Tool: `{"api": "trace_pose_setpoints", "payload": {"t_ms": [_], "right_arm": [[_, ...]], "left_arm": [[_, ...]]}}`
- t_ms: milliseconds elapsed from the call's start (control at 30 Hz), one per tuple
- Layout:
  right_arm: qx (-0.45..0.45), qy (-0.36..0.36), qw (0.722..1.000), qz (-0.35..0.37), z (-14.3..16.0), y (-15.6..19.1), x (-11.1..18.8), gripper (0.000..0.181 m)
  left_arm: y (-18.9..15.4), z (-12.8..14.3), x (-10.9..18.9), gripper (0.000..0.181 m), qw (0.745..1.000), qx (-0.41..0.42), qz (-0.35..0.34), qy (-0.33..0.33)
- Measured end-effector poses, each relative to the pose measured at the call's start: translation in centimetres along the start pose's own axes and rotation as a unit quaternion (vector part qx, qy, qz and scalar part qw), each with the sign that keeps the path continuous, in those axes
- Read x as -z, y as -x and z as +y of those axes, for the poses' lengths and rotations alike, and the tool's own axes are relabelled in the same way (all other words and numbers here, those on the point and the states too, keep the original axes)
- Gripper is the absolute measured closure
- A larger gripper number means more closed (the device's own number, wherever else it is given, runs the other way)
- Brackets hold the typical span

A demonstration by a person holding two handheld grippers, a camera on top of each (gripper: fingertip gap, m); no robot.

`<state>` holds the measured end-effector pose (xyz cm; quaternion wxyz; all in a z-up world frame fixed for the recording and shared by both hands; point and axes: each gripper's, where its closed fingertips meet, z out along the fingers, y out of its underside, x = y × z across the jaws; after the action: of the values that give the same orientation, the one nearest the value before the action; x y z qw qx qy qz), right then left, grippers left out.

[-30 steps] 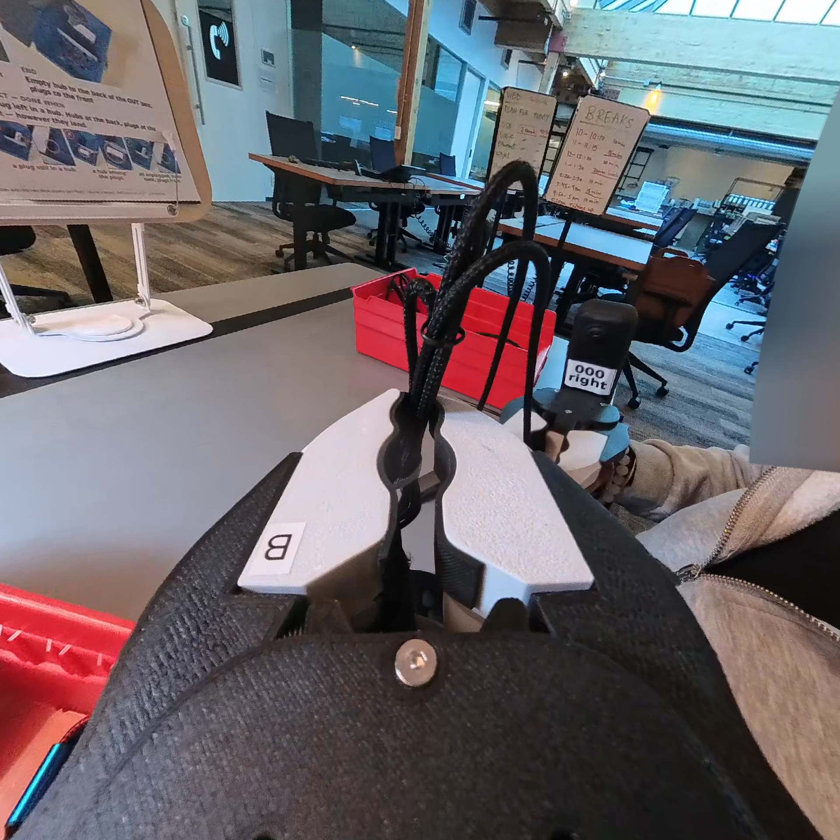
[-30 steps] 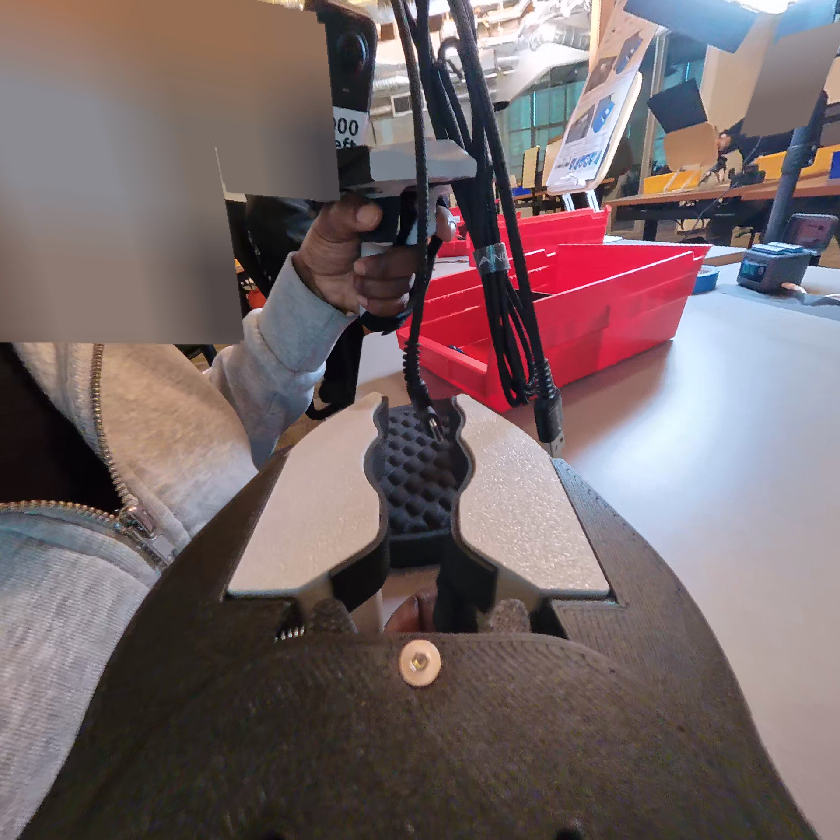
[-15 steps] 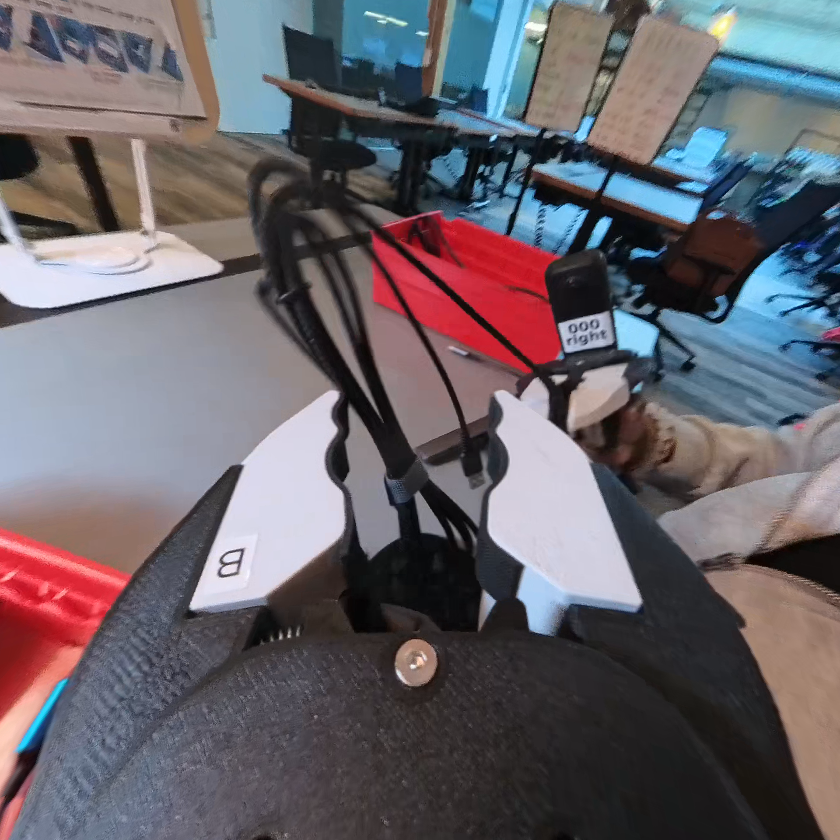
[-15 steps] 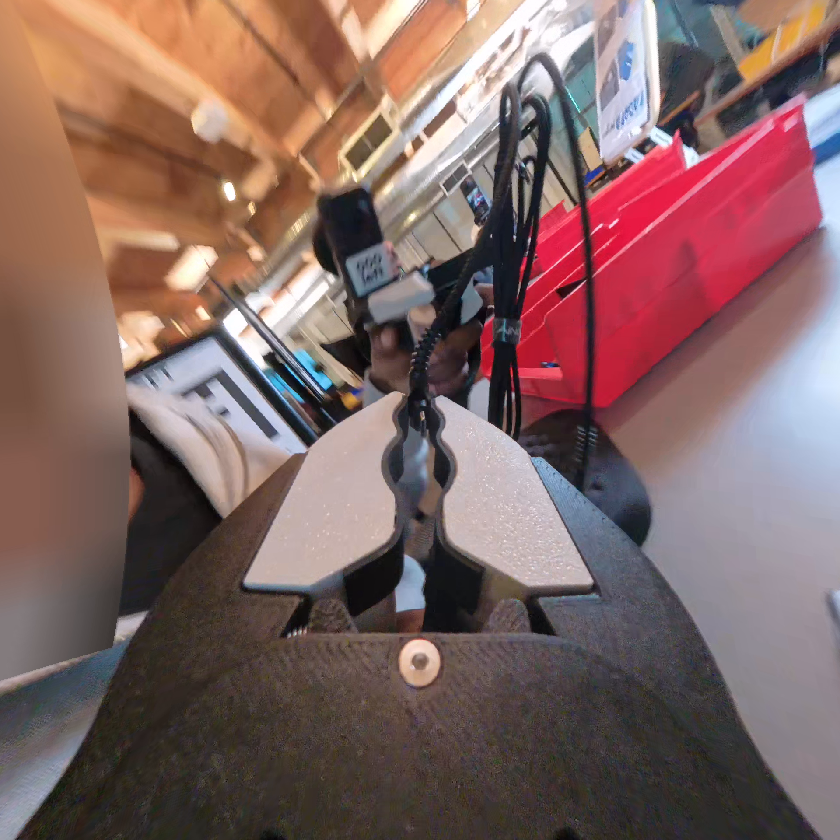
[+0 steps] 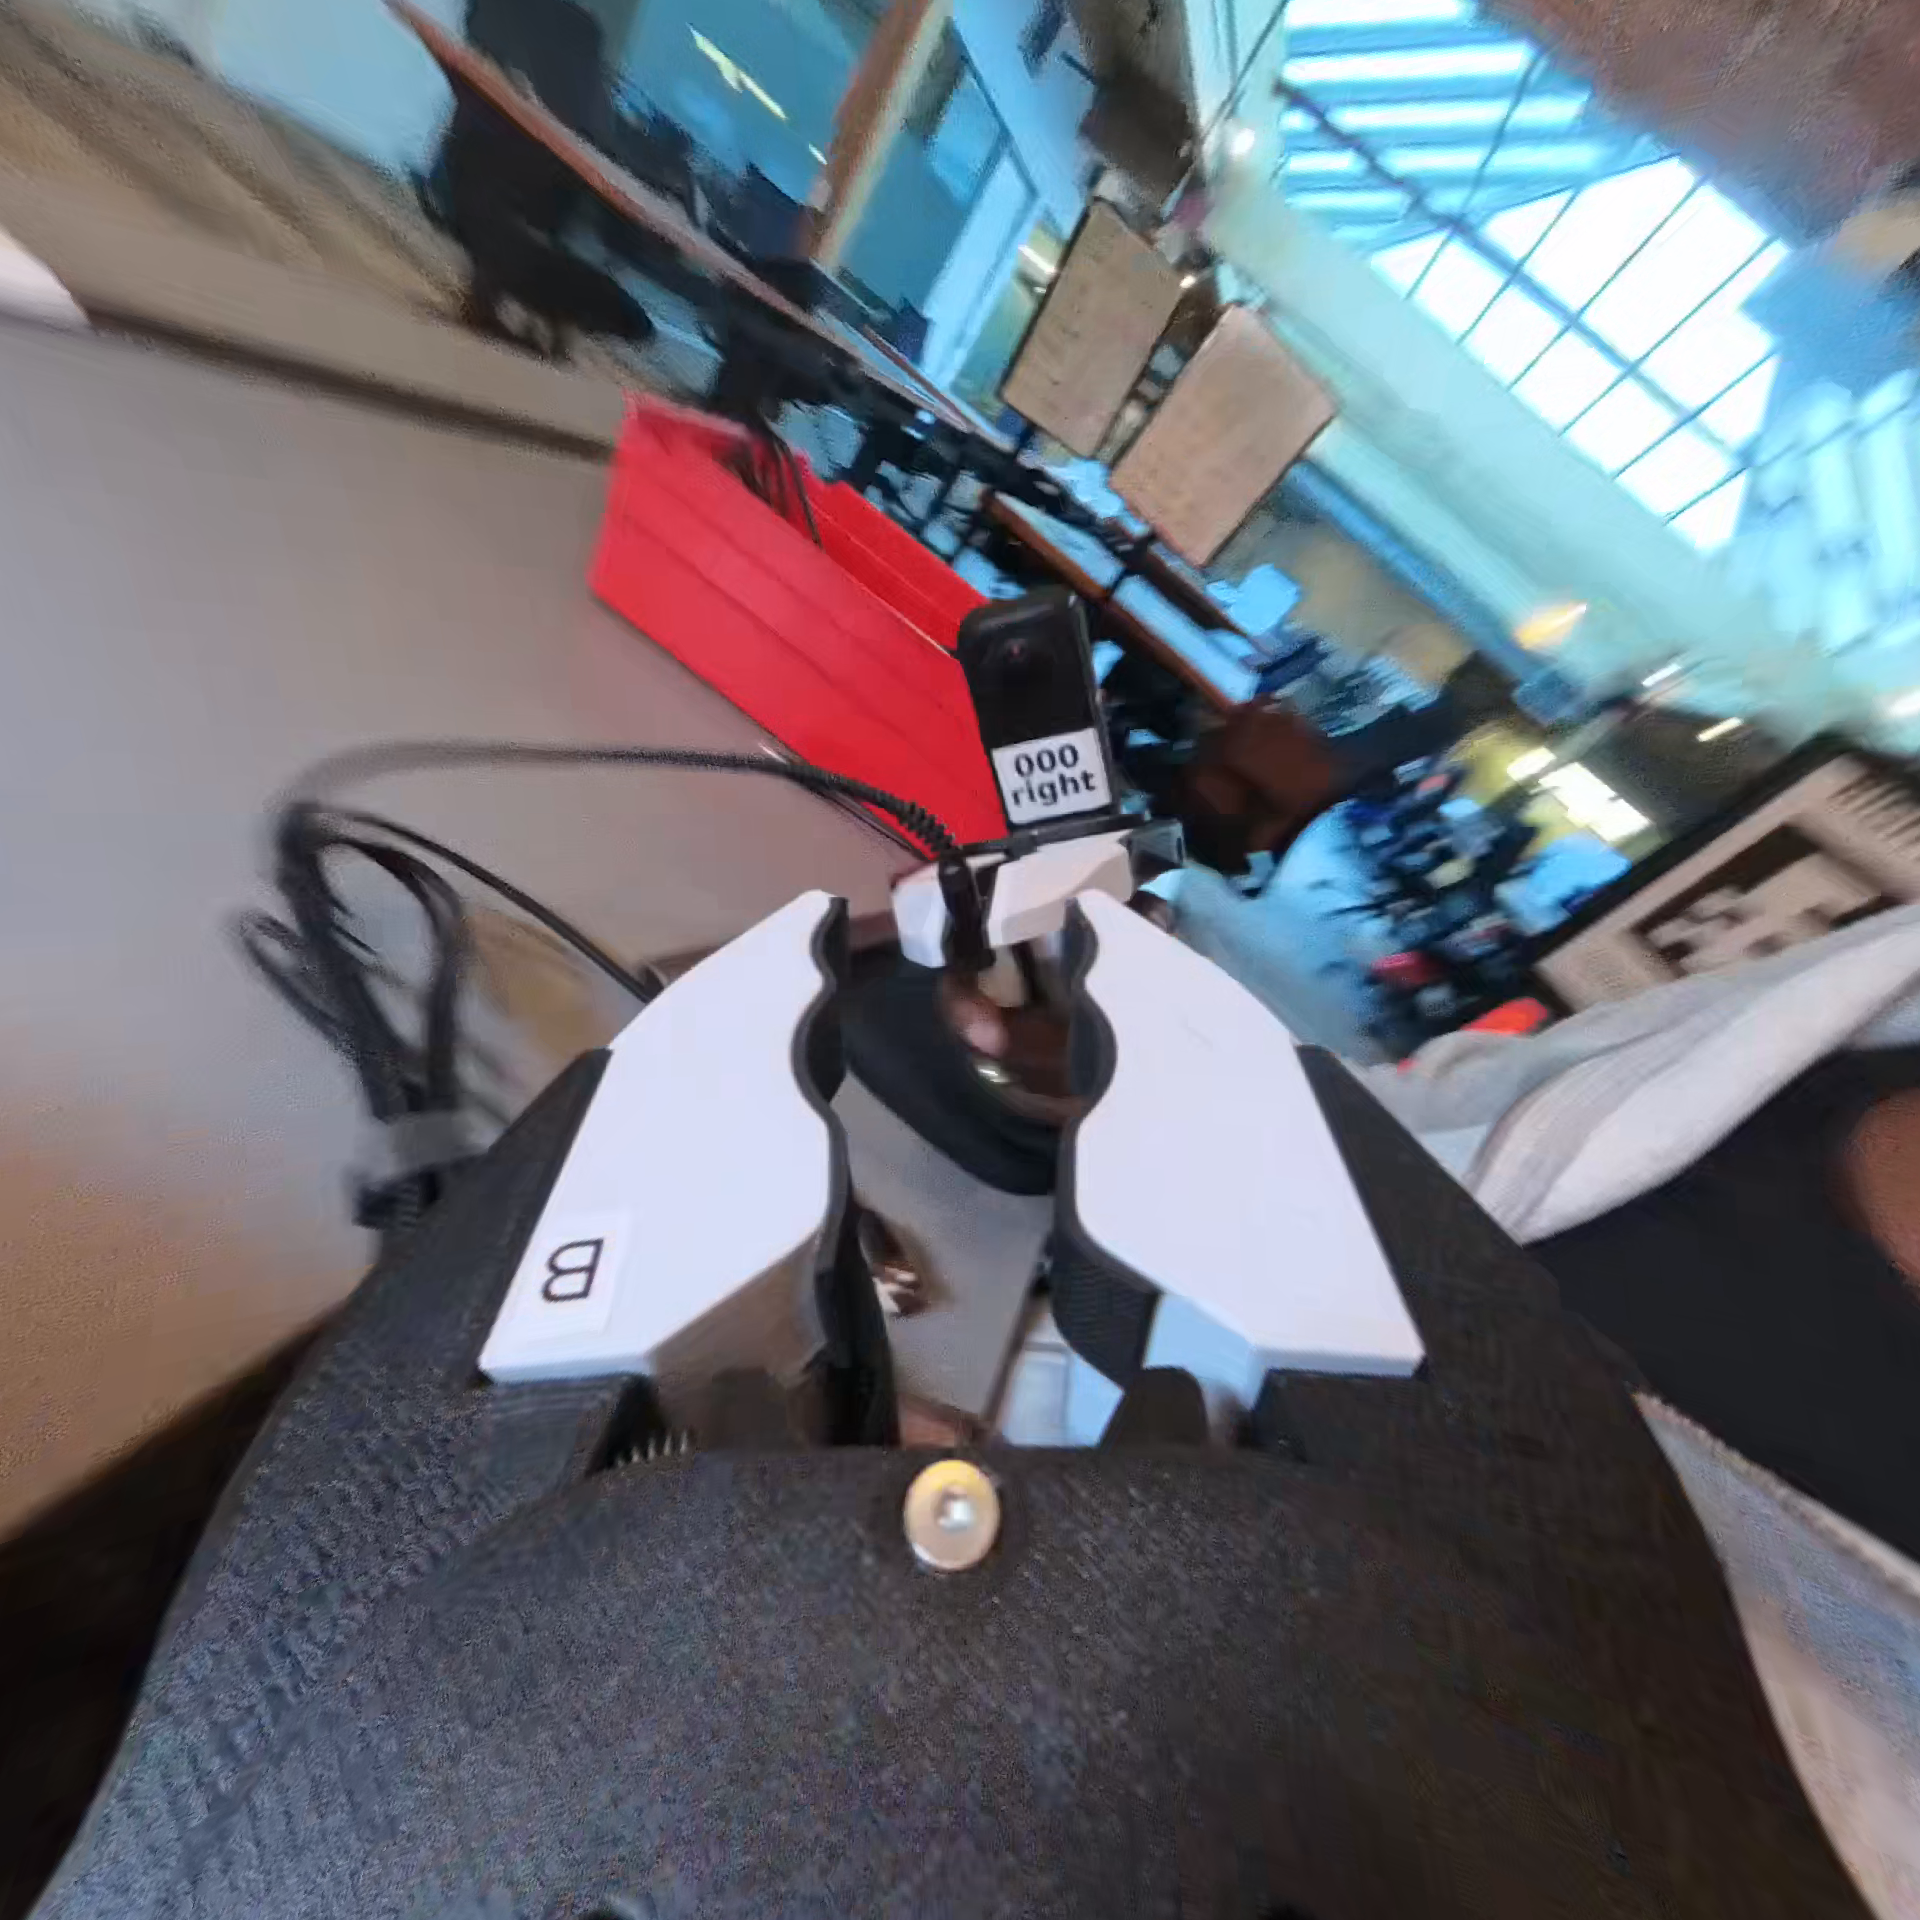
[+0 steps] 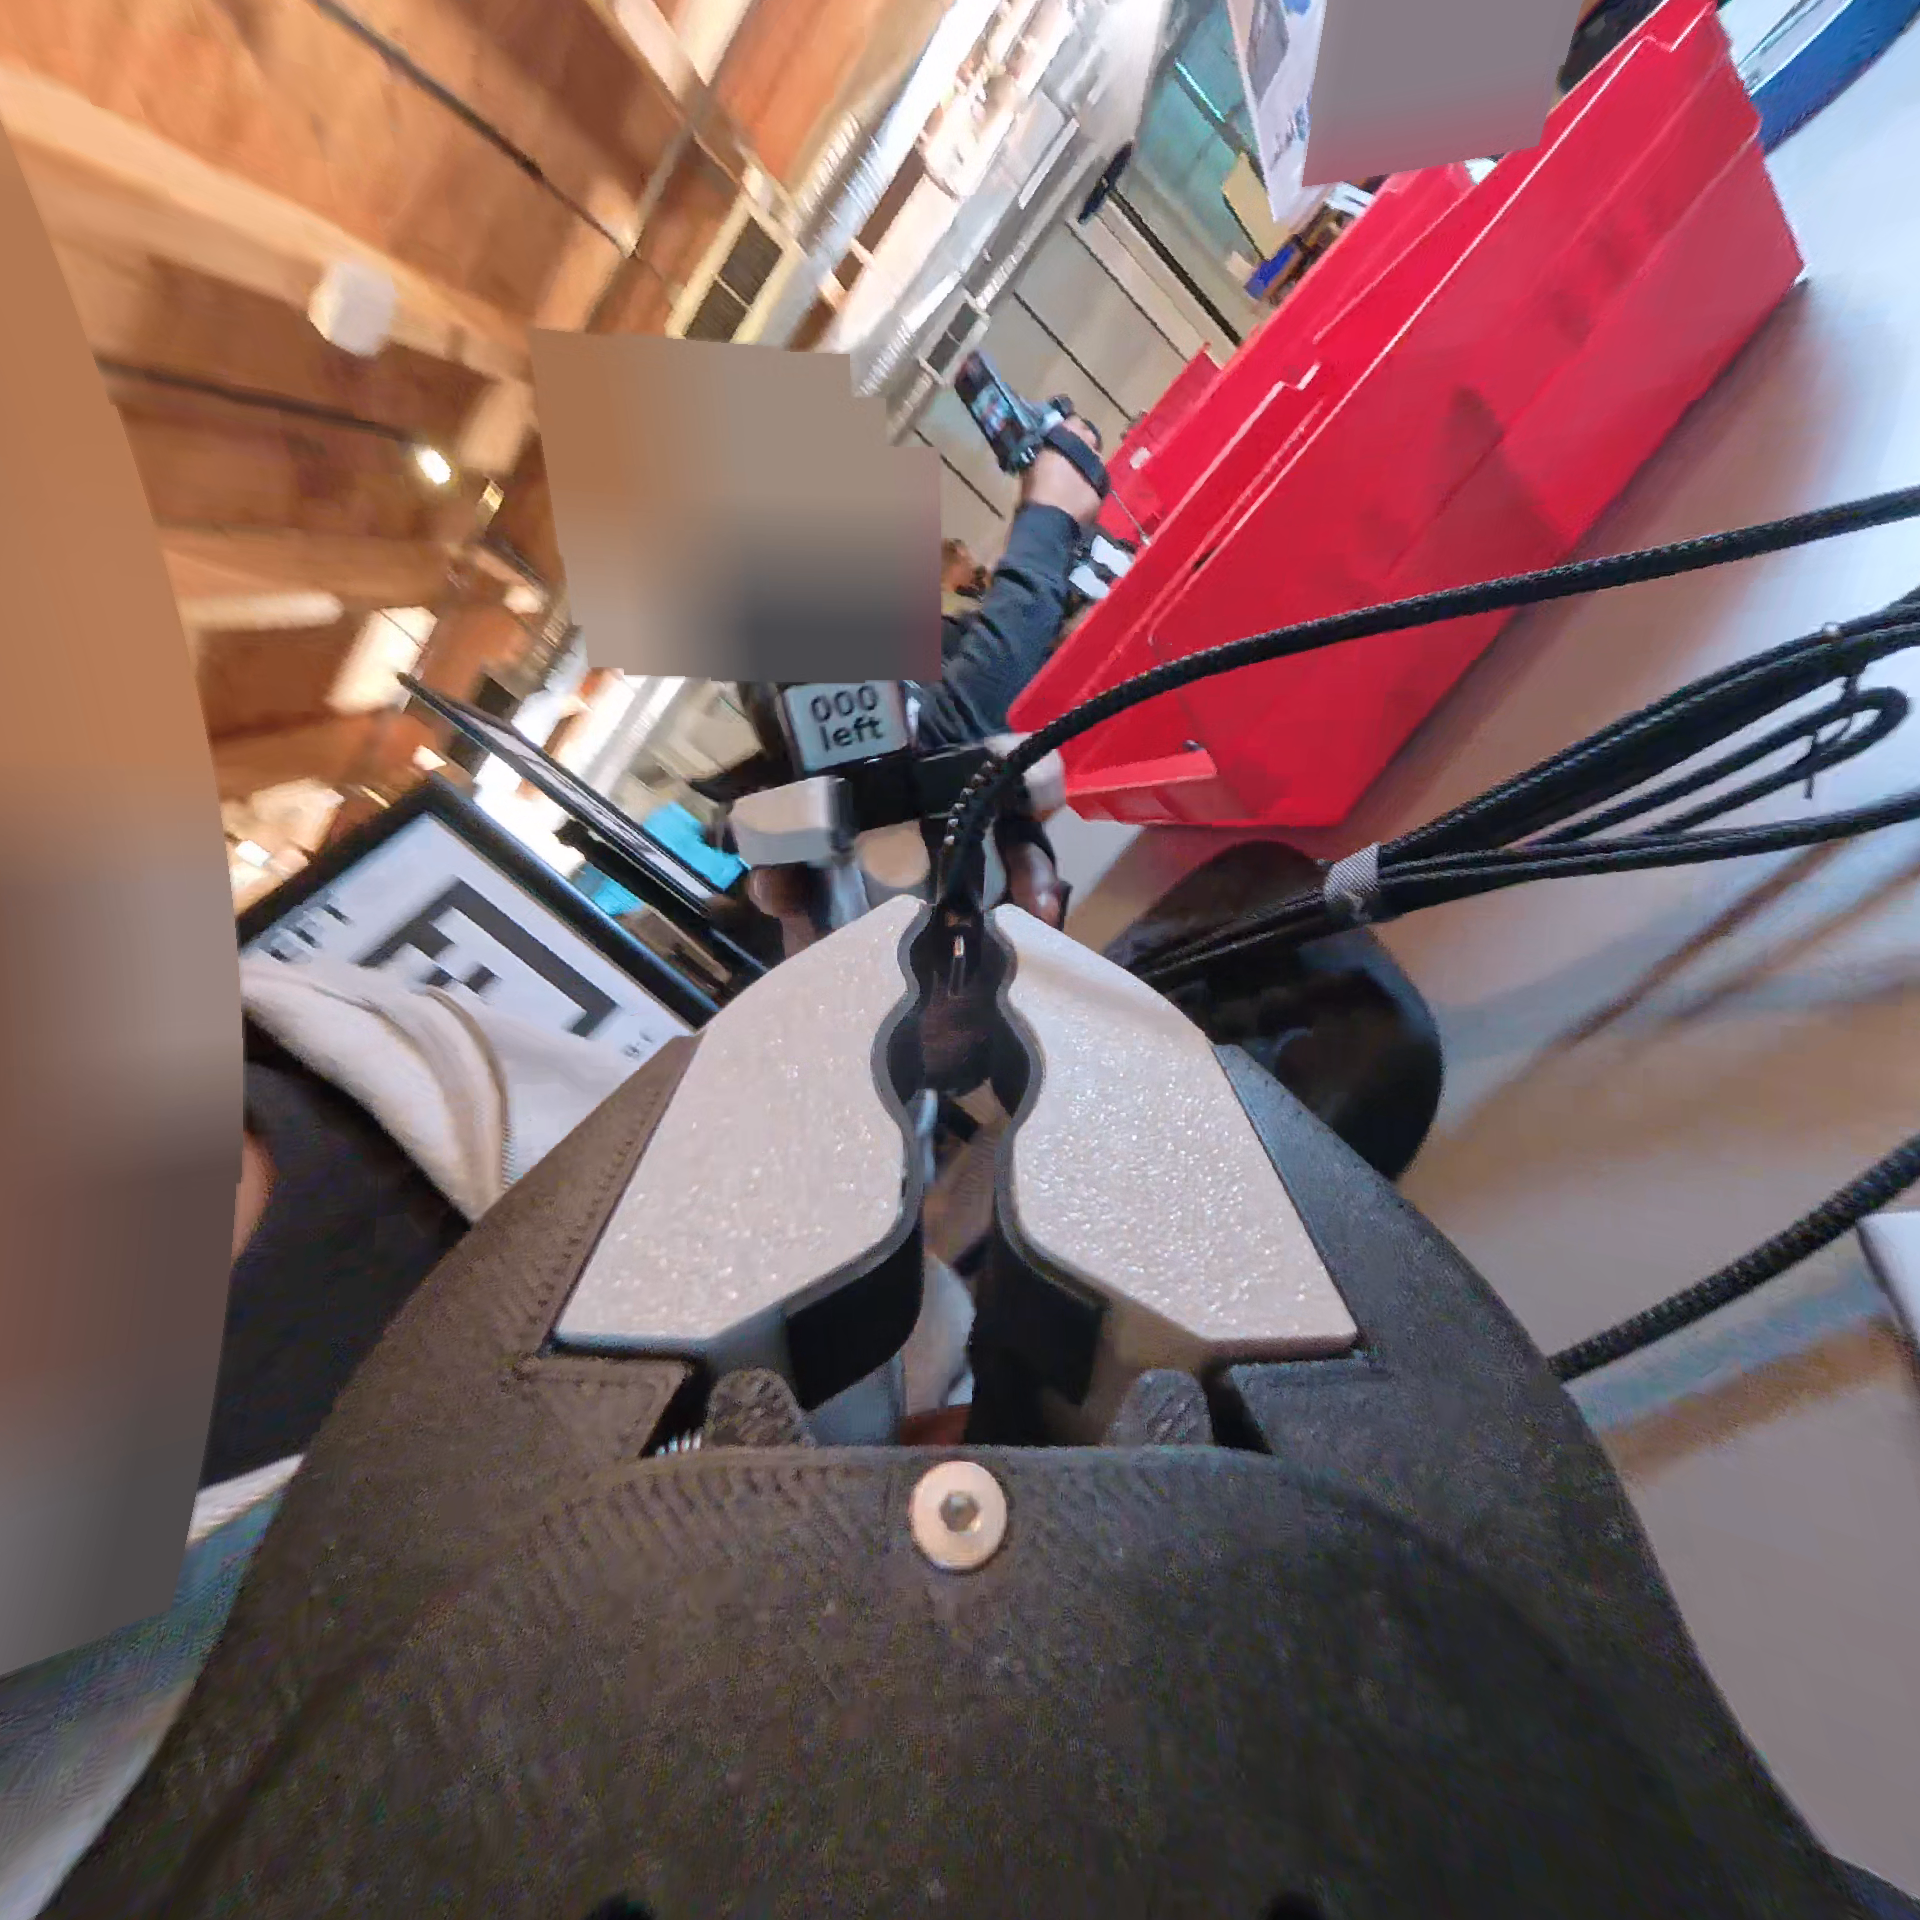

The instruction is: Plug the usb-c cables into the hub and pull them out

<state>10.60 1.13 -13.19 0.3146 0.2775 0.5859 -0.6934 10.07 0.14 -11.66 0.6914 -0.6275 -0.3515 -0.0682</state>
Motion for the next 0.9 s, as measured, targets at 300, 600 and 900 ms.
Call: {"api": "trace_pose_setpoints", "payload": {"t_ms": [300, 600, 900], "right_arm": [[0.048, 0.043, 0.997, 0.038, 1.3, -0.5, -0.5, 0.174], [0.056, 0.027, 0.997, 0.051, 0.1, -0.8, 0.6, 0.160], [0.033, 0.031, 0.998, 0.033, 0.7, -0.7, -0.1, 0.176]], "left_arm": [[0.2, 2.0, -2.2, 0.173, 0.998, 0.050, 0.045, 0.012], [1.1, 1.0, -0.9, 0.173, 0.994, 0.094, 0.052, -0.025], [0.9, 1.6, -1.4, 0.173, 0.994, 0.089, 0.054, -0.013]]}}
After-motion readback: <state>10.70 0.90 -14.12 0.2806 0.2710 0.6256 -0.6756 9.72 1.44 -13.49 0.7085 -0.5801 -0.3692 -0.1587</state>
